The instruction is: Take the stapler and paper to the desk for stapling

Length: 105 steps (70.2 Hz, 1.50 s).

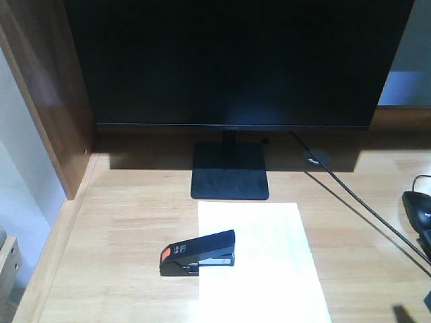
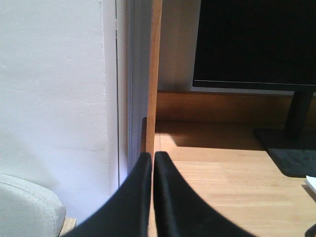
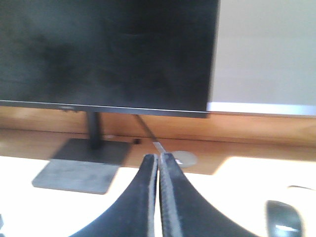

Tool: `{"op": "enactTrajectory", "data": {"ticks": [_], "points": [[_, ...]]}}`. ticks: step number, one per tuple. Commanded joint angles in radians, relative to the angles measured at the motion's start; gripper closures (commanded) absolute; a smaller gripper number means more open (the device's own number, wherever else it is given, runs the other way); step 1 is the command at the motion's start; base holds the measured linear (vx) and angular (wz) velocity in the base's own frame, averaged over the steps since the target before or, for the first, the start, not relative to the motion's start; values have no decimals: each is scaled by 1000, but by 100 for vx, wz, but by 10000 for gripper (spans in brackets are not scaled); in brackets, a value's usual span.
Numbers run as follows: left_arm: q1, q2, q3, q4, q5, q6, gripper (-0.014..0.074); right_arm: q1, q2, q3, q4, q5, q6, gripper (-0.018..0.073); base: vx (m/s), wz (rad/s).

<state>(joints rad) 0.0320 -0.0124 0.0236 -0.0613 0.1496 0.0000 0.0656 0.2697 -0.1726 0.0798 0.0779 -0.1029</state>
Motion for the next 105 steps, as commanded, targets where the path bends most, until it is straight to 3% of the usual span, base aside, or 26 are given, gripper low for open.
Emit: {"op": "enactTrajectory", "data": {"ticks": [1,28,105], "points": [[0,-16,11,-9,-85,-8,603,-47,-6,-18,4,-64,-21,565,0,0],[0,-16,11,-9,-85,-8,603,-93,-265,205,0,-78,-22,565,0,0],[0,-16,11,-9,-85,-8,603,-92,-289,205,-8,-39,-26,565,0,0]]}}
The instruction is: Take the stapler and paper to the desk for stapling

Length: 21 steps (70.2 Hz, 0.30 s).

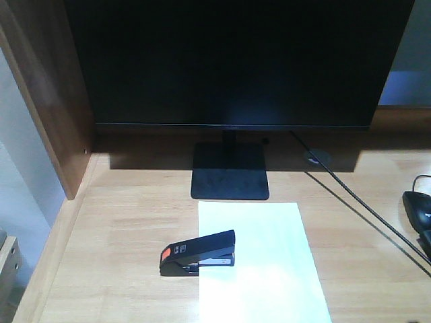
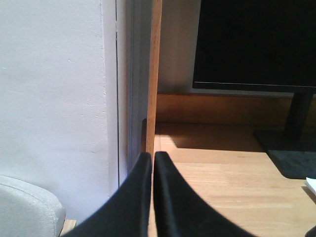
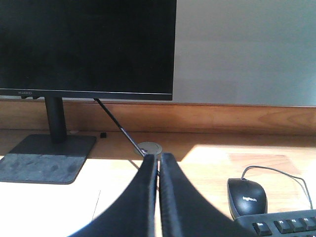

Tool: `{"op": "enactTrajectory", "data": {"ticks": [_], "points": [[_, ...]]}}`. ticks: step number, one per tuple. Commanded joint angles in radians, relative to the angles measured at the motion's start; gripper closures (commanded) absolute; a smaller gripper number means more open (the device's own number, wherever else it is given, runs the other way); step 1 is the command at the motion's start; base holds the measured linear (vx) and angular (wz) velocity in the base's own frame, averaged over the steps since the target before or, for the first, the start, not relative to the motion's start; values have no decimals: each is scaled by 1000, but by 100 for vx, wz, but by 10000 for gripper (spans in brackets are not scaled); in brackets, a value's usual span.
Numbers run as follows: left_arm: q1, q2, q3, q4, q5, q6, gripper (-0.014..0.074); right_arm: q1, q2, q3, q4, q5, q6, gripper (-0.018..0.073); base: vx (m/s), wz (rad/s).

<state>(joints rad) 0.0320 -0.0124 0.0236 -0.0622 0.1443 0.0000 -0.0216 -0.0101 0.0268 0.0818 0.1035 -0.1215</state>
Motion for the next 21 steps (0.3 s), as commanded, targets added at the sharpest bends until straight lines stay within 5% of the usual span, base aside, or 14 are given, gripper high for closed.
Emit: {"op": "enactTrajectory", "data": {"ticks": [1,21], "points": [[0,-16,11,-8,-79,-8,603,-5,-10,5,-10,-64,-7,565,0,0],[0,-16,11,-8,-79,-8,603,-5,-10,5,-10,-64,-7,565,0,0]]}}
